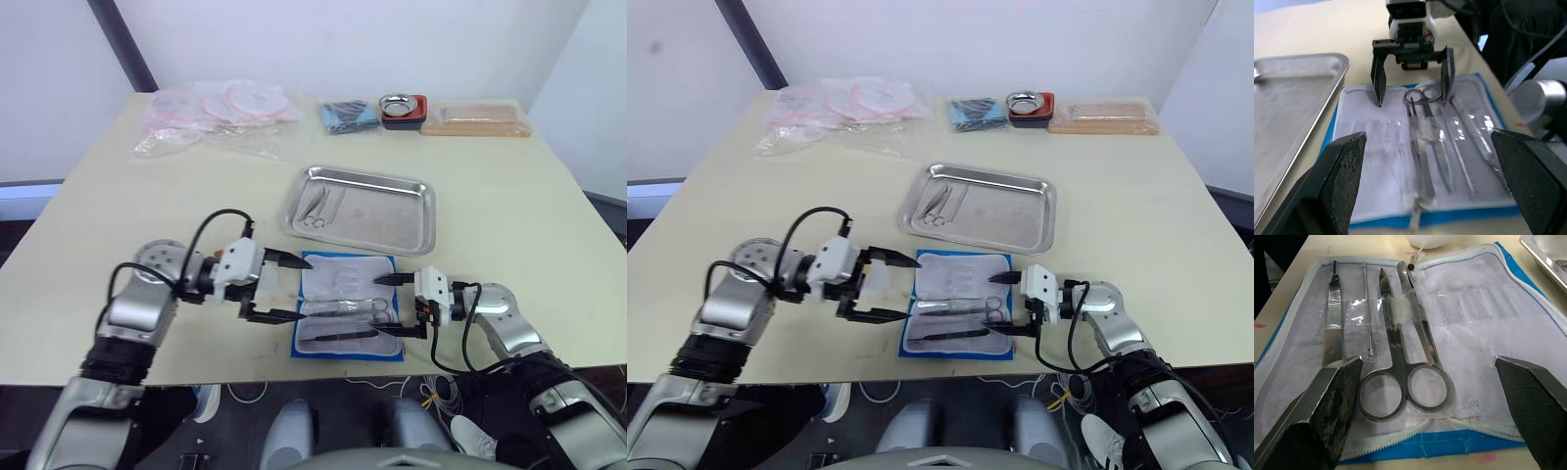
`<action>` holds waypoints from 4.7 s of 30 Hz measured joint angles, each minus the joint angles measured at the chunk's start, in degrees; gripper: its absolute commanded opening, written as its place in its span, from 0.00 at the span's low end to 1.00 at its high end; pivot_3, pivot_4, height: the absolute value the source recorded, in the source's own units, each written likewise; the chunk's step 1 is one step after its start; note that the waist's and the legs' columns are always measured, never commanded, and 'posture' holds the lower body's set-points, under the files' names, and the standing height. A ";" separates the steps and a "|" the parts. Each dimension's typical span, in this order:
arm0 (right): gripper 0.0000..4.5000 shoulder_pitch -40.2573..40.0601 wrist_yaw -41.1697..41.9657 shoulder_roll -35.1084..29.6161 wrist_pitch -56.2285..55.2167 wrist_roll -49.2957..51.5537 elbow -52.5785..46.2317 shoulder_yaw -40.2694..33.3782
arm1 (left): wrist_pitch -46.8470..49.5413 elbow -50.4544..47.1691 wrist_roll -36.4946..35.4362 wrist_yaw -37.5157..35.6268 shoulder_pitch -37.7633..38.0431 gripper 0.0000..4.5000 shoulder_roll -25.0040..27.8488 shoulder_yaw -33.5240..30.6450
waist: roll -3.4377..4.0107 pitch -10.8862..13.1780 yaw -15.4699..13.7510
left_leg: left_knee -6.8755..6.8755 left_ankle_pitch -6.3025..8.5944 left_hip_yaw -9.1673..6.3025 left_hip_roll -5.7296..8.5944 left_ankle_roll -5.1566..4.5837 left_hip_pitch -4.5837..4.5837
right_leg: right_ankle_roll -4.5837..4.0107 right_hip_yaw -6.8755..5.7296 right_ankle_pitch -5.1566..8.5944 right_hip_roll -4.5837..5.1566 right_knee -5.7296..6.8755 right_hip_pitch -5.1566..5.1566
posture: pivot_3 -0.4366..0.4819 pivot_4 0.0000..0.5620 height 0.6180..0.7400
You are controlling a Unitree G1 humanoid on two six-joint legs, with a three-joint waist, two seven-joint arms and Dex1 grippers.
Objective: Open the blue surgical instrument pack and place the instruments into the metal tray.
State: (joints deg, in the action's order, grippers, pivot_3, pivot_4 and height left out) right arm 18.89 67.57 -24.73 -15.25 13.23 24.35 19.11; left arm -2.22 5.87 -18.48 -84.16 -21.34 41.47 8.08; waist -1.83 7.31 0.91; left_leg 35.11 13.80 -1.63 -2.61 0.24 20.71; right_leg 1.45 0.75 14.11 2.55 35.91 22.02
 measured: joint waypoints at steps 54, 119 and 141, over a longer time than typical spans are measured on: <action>1.00 -0.26 -0.44 -0.08 0.04 0.00 -0.35 0.02 | -24.05 24.53 11.45 1.92 -7.43 0.63 -10.84 5.97 | -0.04 -0.01 -0.10 | 0.00 -0.01 -0.16 0.06 -0.02 0.00 | 0.01 -0.37 -0.01 -0.05 0.00 -0.03 | 0.48 0.27 1.00; 1.00 -0.33 -0.73 0.45 0.01 -0.01 -0.51 0.02 | 12.87 -2.54 10.21 -0.94 -5.40 0.01 10.11 5.92 | -0.27 0.16 0.09 | -0.20 0.16 -0.28 -0.12 0.27 0.05 | -0.01 -1.17 0.01 0.61 -0.06 0.13 | 0.48 0.27 1.00; 1.00 -0.05 -0.66 0.78 0.00 -0.05 -0.56 0.07 | 32.03 -9.14 0.82 11.62 -8.78 0.01 4.55 -1.02 | -0.58 0.34 0.06 | -0.31 0.04 -0.06 -0.11 0.06 0.14 | 0.02 -1.77 0.00 0.95 -0.08 0.41 | 0.48 0.27 1.00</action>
State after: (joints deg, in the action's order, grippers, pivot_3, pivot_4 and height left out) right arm 18.84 66.90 -23.95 -15.25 13.19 23.79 19.18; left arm 29.81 -3.28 -17.66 -72.54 -30.12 46.01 7.06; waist -2.41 7.65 0.96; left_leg 34.80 13.84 -1.69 -2.72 0.30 20.84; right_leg 1.47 -1.02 14.11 3.50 35.83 22.43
